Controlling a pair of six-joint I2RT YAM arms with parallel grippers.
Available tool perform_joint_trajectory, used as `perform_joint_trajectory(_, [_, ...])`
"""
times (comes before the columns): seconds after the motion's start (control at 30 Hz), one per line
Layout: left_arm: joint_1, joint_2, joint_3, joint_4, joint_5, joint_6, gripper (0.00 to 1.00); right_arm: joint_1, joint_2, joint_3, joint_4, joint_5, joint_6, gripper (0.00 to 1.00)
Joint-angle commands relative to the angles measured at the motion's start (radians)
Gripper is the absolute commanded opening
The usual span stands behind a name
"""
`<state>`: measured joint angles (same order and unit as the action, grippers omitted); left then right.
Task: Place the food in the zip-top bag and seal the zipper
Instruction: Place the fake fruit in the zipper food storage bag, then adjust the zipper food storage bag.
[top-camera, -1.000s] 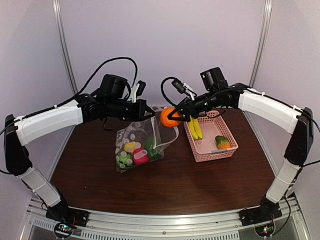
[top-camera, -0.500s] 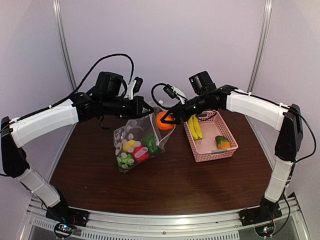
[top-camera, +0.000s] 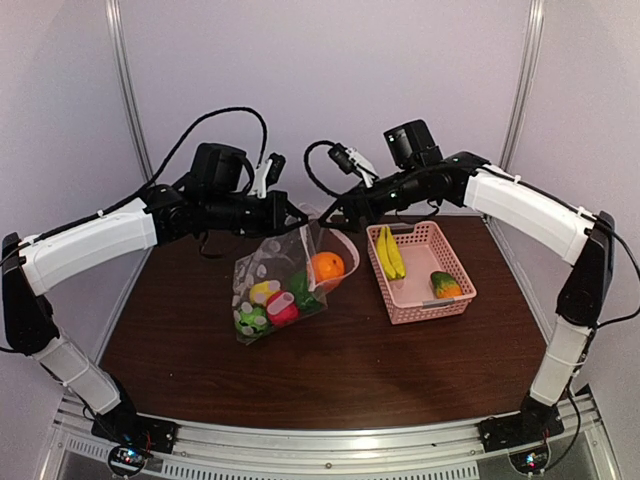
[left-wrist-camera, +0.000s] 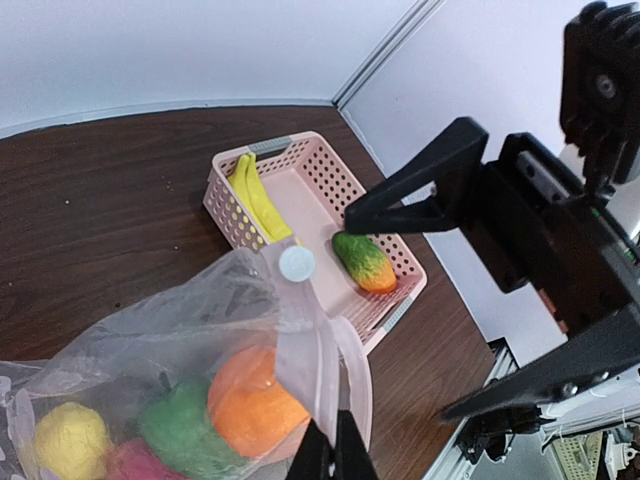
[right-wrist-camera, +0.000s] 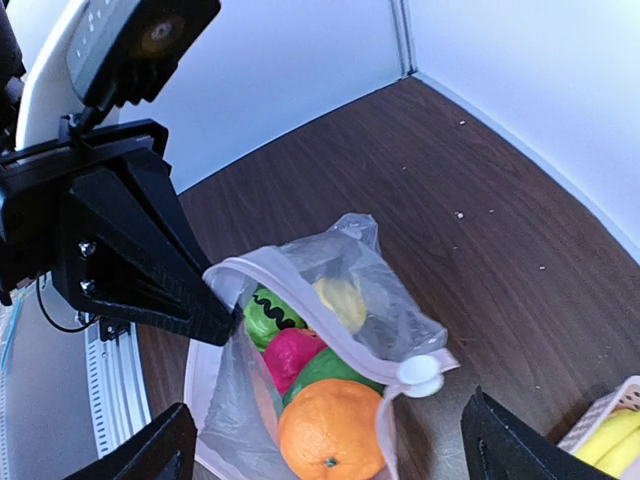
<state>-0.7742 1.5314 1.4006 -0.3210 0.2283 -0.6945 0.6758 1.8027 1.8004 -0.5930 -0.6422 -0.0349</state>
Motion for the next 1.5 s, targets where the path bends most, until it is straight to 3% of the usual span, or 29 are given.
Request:
perform_joint_trajectory(0.0, [0.0,-0.036,-0.003,0.079,0.005,-0.008,0.0,-0.043,-0.113,-0.045,-0.019,0.13,-0.029,0.91])
perform_joint_trajectory(0.07, [0.0,-0.035,-0.004,0.08,0.004,-0.008,0.0,-0.046,-0.137,-0.101,-0.011,0.234,-0.034,0.89])
perform_joint_trajectory(0.3, [0.0,-0.028,-0.004,0.083,0.009,-0.007,0.0,-0.043,-0.159,-0.269,0.041,0.217,-0.005,0.78])
perform_joint_trajectory(0.63, [0.0,-0.035,-0.021,0.082,0.003,-0.007,0.0,-0.043,-0.054,-0.23,0.024,0.177,0.035,0.55])
perform_joint_trajectory(0.67, [0.0,-0.036,-0.024,0.082,0.003,-0.007,0.0,-0.042,-0.047,-0.224,0.021,0.171,0.035,0.51])
perform_joint_trajectory(0.83, [0.0,-0.038,-0.031,0.077,-0.009,0.001,0.0,-0.043,-0.042,-0.194,0.0,0.148,0.035,0.01])
perform_joint_trajectory(1.0, [0.006,-0.036,0.035,-0.026,-0.047,0.072,0.0,-0.043,-0.062,0.011,-0.101,0.049,0.034,0.0])
perform_joint_trajectory(1.07, [0.011,-0.046,0.084,-0.123,-0.143,0.134,0.0,-0.043,-0.087,0.069,-0.079,0.037,0.059,0.0])
perform_joint_trajectory(1.13, [0.016,-0.067,0.053,-0.121,-0.247,0.157,0.0,-0.042,-0.086,0.082,-0.05,0.043,0.073,0.0])
perform_joint_trajectory(1.27, [0.028,0.011,0.082,-0.132,-0.063,0.127,0.0,-0.042,-0.007,0.145,-0.113,0.005,0.06,0.0])
perform_joint_trajectory(1.37, [0.027,0.01,0.074,-0.106,-0.053,0.091,0.0,-0.035,0.009,0.146,-0.133,0.015,0.049,0.0])
perform_joint_trajectory(1.47, [0.027,-0.054,0.054,-0.033,-0.035,0.08,0.0,-0.035,-0.008,0.128,-0.129,0.121,0.009,0.0])
